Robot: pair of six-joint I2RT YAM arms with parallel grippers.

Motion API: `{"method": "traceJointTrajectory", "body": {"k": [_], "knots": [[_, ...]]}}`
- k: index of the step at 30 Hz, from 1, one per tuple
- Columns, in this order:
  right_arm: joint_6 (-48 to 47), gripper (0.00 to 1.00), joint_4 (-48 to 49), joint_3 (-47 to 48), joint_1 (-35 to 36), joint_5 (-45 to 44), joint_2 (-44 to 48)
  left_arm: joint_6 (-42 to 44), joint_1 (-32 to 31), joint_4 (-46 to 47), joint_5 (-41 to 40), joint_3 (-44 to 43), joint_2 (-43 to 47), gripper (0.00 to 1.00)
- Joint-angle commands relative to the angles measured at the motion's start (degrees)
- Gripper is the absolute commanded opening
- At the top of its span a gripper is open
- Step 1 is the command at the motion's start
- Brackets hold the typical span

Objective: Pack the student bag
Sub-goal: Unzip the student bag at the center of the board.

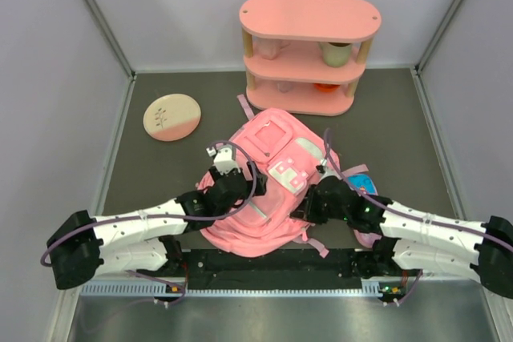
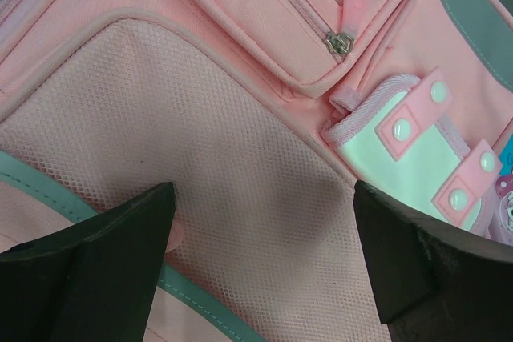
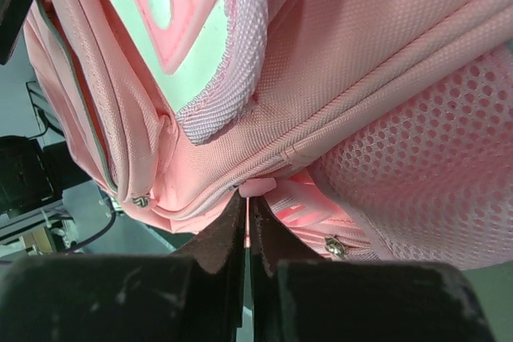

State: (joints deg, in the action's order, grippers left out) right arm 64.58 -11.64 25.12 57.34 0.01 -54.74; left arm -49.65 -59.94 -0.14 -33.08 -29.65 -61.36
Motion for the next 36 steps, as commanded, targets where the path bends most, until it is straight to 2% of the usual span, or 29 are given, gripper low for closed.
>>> {"method": "traceJointTrajectory", "body": {"k": [1, 3, 5, 6, 7, 9, 11, 13, 18, 22, 24, 28, 30, 36], "knots": [[-0.8, 0.0, 4.4, 0.0, 1.4, -1.9, 3.5, -1.4, 0.4, -1.8, 8.6, 0.5, -1.7, 0.96], [-1.4, 0.03, -1.8, 1.9, 1.4, -8.2, 6.4, -0.4, 0.9, -2.5, 8.6, 0.2, -0.3, 0.96], [-2.2, 0.17, -6.7, 1.9, 1.2, -13.9, 12.9, 1.2, 1.3, -4.4, 8.3, -0.4, 1.4, 0.96], [-2.4, 0.55, -7.1, 1.5, 1.2, -14.6, 15.2, 1.7, 1.8, -4.9, 8.6, -0.5, 1.9, 0.97], [-3.2, 0.61, -7.1, 1.3, 0.5, -14.5, 16.8, 2.5, 2.0, -5.1, 8.9, -0.5, 2.4, 0.97], [-8.0, 0.65, -7.6, 2.1, -0.2, -13.1, 18.6, 3.3, 2.5, -5.5, 10.2, -0.5, 3.3, 0.97], [-17.2, 0.64, -7.2, 4.0, -0.6, -8.4, 16.5, 4.2, 2.7, -5.5, 11.3, -0.6, 3.5, 0.97], [-23.7, 0.58, -9.1, 5.8, -0.5, -7.2, 14.7, 5.2, 2.8, -5.7, 12.4, -0.8, 3.6, 0.97], [-31.7, 0.53, -10.1, 8.7, -0.5, 1.4, 8.9, 6.3, 2.9, -6.1, 13.7, -1.3, 4.1, 0.97], [-32.5, 0.52, -10.3, 8.3, -0.5, 2.6, 6.2, 7.8, 3.0, -6.7, 14.5, -1.3, 5.2, 0.97], [-33.2, 0.47, -9.2, 7.6, -0.6, 2.3, 5.9, 8.7, 3.2, -7.1, 15.1, -1.4, 5.6, 0.97], [-35.1, 0.47, -8.3, 7.7, -0.5, 2.4, 3.5, 9.7, 3.3, -9.2, 15.5, -1.6, 7.0, 0.98], [-35.6, 0.43, -6.6, 7.3, -0.6, 5.0, 2.3, 9.8, 3.3, -10.6, 15.0, -1.3, 9.0, 0.98], [-35.2, 0.42, -3.1, 5.7, -0.5, 6.1, -0.5, 9.0, 3.8, -15.2, 12.8, -0.5, 15.0, 0.98]]}}
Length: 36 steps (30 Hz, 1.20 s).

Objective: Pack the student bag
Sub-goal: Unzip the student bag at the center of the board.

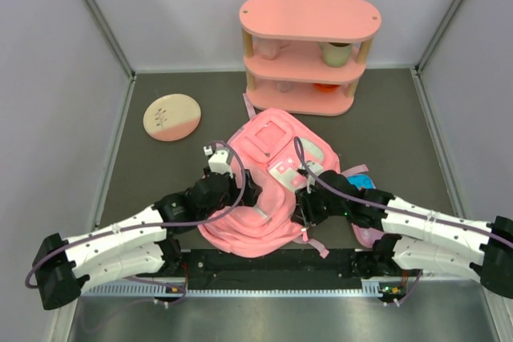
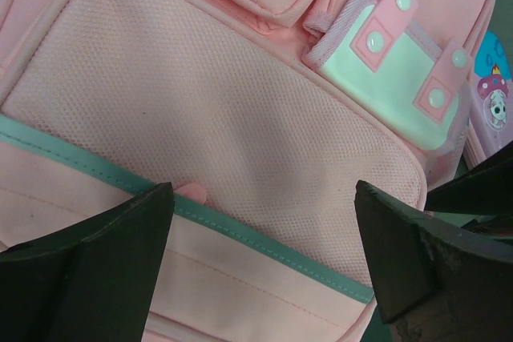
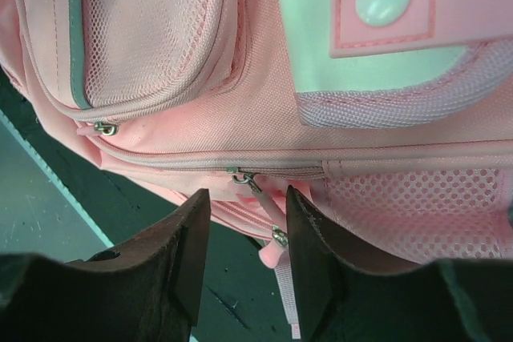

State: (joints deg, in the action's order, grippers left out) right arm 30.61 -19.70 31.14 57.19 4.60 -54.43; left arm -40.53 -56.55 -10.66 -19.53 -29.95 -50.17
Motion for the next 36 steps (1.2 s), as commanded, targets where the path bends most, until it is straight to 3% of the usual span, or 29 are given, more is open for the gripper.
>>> {"method": "traceJointTrajectory", "body": {"k": [1, 5, 6, 13, 15, 22, 29, 36], "knots": [[-1.3, 0.41, 5.7, -0.9, -0.2, 1.8, -0.9, -0.3, 0.4, -5.6, -1.1, -0.2, 4.6, 0.98], [-1.0, 0.04, 6.3, -0.5, -0.3, 2.8, -1.9, -2.9, 0.4, -11.7, -4.3, -0.2, 8.9, 0.98], [-0.8, 0.0, 6.4, -0.6, -0.3, 2.7, -1.9, -5.2, 0.4, -16.4, -4.9, -0.3, 9.6, 0.99], [1.0, 0.0, 7.7, -0.9, 0.2, 6.2, -0.5, -20.2, 0.4, -40.2, -13.0, 0.0, 18.9, 0.99], [2.0, 0.0, 7.7, 0.1, 1.5, 6.4, -1.0, -24.6, 0.3, -42.9, -13.8, 1.8, 21.2, 0.99], [5.6, 0.0, 8.4, 4.5, 7.5, 4.5, -7.3, -27.6, 0.1, -38.6, -8.9, 5.6, 23.4, 0.99], [12.9, 0.0, 15.6, 8.7, 13.9, 0.5, -16.0, -28.9, 0.2, -24.3, -1.1, 13.7, 20.0, 0.96], [20.3, 0.0, 18.6, 15.2, 19.6, -7.7, -22.7, -27.6, 0.1, -20.6, -1.2, 17.1, 28.0, 0.96]]}}
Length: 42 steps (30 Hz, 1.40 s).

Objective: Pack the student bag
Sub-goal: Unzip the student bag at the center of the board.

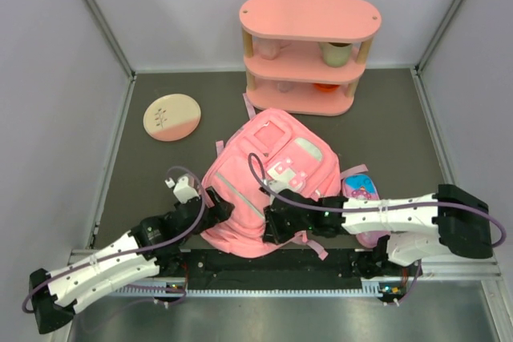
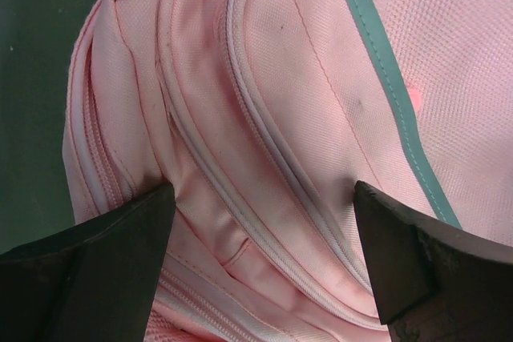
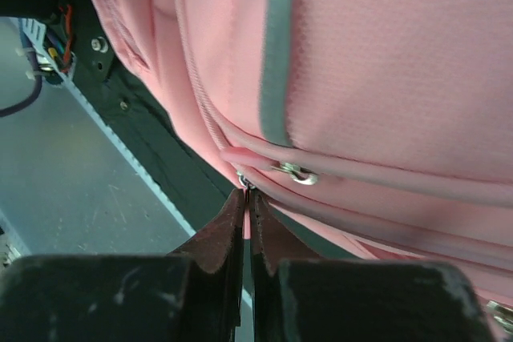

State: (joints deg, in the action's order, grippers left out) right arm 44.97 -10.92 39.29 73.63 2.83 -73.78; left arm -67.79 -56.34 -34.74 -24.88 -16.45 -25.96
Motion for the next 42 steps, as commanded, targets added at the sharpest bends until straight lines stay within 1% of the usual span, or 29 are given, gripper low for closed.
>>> {"method": "traceJointTrajectory", "body": {"k": [1, 2, 3, 6, 10, 13, 14, 15, 17, 18, 19, 20, 21, 23, 24, 25, 26, 27, 29, 30, 31, 32, 33, 35, 37, 38, 40, 42], "knots": [[7.1, 0.0, 10.4, 7.5, 3.6, -6.6, -4.2, -0.3, -0.1, 4.4, 4.6, 4.1, 4.5, 0.96], [9.4, 0.0, 12.0, 7.3, 4.2, -6.7, -4.8, -0.2, -0.1, 5.0, 4.8, 4.8, 5.3, 0.95], [10.3, 0.0, 15.9, 7.1, 4.2, -5.6, -6.4, 0.1, -0.1, 5.6, 5.2, 5.2, 6.3, 0.95], [13.5, 0.0, 18.7, 6.5, 4.3, -6.9, -7.6, 0.5, -0.1, 5.9, 5.4, 5.4, 7.4, 0.95], [14.6, 0.0, 19.7, 7.2, 4.4, -9.8, -9.2, 1.9, -0.1, 4.4, 4.5, 3.2, 8.3, 0.95], [15.1, 0.0, 18.4, 10.3, 4.3, -9.9, -11.2, 2.7, -0.1, 1.5, 2.7, 0.5, 8.8, 0.95], [15.0, 0.01, 17.3, 11.6, 4.5, -10.1, -11.7, 2.7, -0.1, -0.3, 2.3, -1.1, 8.9, 0.95], [15.0, 0.13, 16.2, 11.9, 4.4, -10.8, -11.7, 3.0, -0.1, -0.9, 1.9, -1.9, 8.9, 0.95], [13.1, 0.23, 14.8, 10.8, 4.4, -11.4, -8.8, 4.1, -0.1, -3.0, 1.8, -4.4, 9.0, 0.95], [12.6, 0.36, 14.6, 9.9, 4.4, -12.1, -7.3, 4.2, -0.1, -3.7, 1.7, -5.2, 9.2, 0.95], [12.4, 0.43, 13.9, 9.1, 4.4, -12.5, -5.6, 4.9, -0.1, -4.2, 1.6, -6.0, 9.1, 0.95], [12.7, 0.49, 12.0, 6.9, 4.4, -13.2, -1.4, 5.1, -0.1, -4.7, 1.6, -7.4, 9.1, 0.95], [12.8, 0.54, 11.1, 5.6, 4.4, -14.7, 0.6, 5.5, -0.1, -5.2, 1.5, -8.1, 9.0, 0.95], [15.9, 0.56, 5.6, 2.2, 4.4, -17.1, 5.4, 6.9, -0.1, -5.3, 1.9, -9.8, 8.2, 0.93], [17.5, 0.62, 3.6, 1.0, 4.3, -19.3, 9.7, 7.4, -0.1, -5.2, 2.2, -10.4, 7.7, 0.93], [19.6, 0.63, 1.4, -0.2, 4.1, -20.6, 11.7, 8.6, -0.1, -5.2, 3.1, -11.0, 7.0, 0.93], [24.4, 0.63, -0.7, -2.1, 4.0, -22.4, 13.5, 9.1, -0.1, -5.2, 3.4, -12.2, 5.1, 0.92], [26.1, 0.63, -2.5, -3.4, 3.8, -22.7, 17.1, 9.4, -0.1, -5.2, 4.0, -12.8, 4.2, 0.91], [27.9, 0.63, -3.0, -5.8, 3.7, -23.4, 19.4, 11.3, -0.1, -4.3, 6.2, -14.2, 1.3, 0.91], [30.0, 0.64, -6.7, -6.0, 3.7, -24.2, 20.1, 12.1, -0.2, -3.8, 7.3, -14.7, 0.4, 0.89], [32.3, 0.65, -8.2, -6.6, 3.6, -24.5, 20.9, 13.5, -0.2, -3.0, 8.3, -15.1, -0.7, 0.88], [35.9, 0.66, -8.5, -7.5, 2.8, -24.4, 21.2, 14.3, -0.3, -2.4, 10.9, -16.0, -2.8, 0.86], [37.7, 0.65, -8.0, -8.4, 2.5, -24.2, 21.5, 15.8, -0.4, -2.1, 12.0, -16.6, -4.0, 0.83], [40.4, 0.63, -6.4, -10.7, 0.1, -21.9, 21.4, 16.5, -2.2, -1.9, 14.1, -18.2, -7.5, 0.8], [39.9, 0.63, -3.9, -11.4, -1.5, -21.2, 21.0, 16.3, -4.1, -2.4, 13.7, -19.2, -9.7, 0.79], [38.7, 0.62, -1.8, -11.7, -2.2, -20.9, 20.9, 15.9, -6.5, -2.5, 12.7, -19.3, -11.2, 0.79], [38.1, 0.61, 0.5, -11.5, -4.4, -19.9, 19.8, 13.9, -9.9, -2.5, 11.7, -19.5, -13.5, 0.78], [36.7, 0.58, 2.7, -11.4, -7.3, -18.5, 19.0, 11.9, -11.8, -1.6, 10.7, -19.3, -14.8, 0.77]]}}
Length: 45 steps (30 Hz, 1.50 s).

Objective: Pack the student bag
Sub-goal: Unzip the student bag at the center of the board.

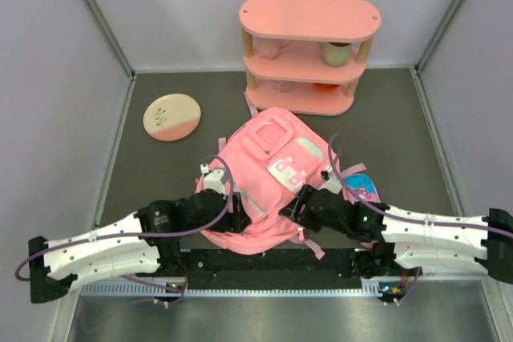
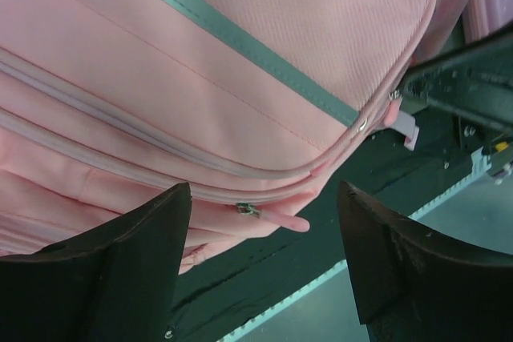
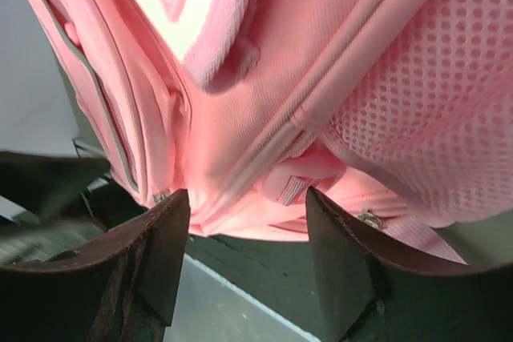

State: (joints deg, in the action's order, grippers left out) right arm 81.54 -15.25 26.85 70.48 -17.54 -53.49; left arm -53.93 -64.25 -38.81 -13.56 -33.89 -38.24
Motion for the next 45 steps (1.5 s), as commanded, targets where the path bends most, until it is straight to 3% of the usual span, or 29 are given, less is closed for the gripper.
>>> {"method": "traceJointTrajectory", "body": {"k": [1, 14, 22, 24, 25, 35, 39, 44, 45], "knots": [[-0.3, 0.58, 8.7, 1.1, -4.9, 2.6, -1.7, -2.4, -4.6, 3.1, -0.3, -1.2, -3.7, 0.77], [0.6, 0.57, 14.8, 0.6, -5.9, 9.7, -3.5, -6.7, -8.3, 13.8, 2.6, 5.1, -10.6, 0.77], [-0.3, 0.57, 15.6, 2.5, -5.9, 12.9, -7.8, -7.8, -9.4, 10.6, 3.9, 5.7, -9.8, 0.46], [-0.5, 0.57, 15.4, 3.5, -5.9, 13.1, -7.7, -8.1, -9.3, 7.8, 3.5, 5.0, -9.4, 0.55], [-0.9, 0.57, 15.4, 3.6, -6.0, 13.2, -7.4, -8.4, -9.4, 6.7, 3.1, 4.6, -9.2, 0.66], [0.3, 0.57, 15.6, 4.6, -5.2, 12.5, -8.6, -11.3, -10.8, -1.5, 0.5, 1.6, -12.6, 0.67], [0.3, 0.57, 15.4, 5.7, -4.9, 12.6, -10.0, -12.9, -12.5, -4.5, -1.0, -0.4, -15.7, 0.52], [1.3, 0.56, 15.6, 5.8, -4.7, 12.4, -10.3, -14.4, -13.6, -4.7, -2.3, -0.3, -18.1, 0.46], [1.3, 0.56, 15.6, 5.8, -4.6, 12.4, -10.2, -14.6, -13.6, -4.6, -2.5, -0.2, -18.6, 0.37]]}}
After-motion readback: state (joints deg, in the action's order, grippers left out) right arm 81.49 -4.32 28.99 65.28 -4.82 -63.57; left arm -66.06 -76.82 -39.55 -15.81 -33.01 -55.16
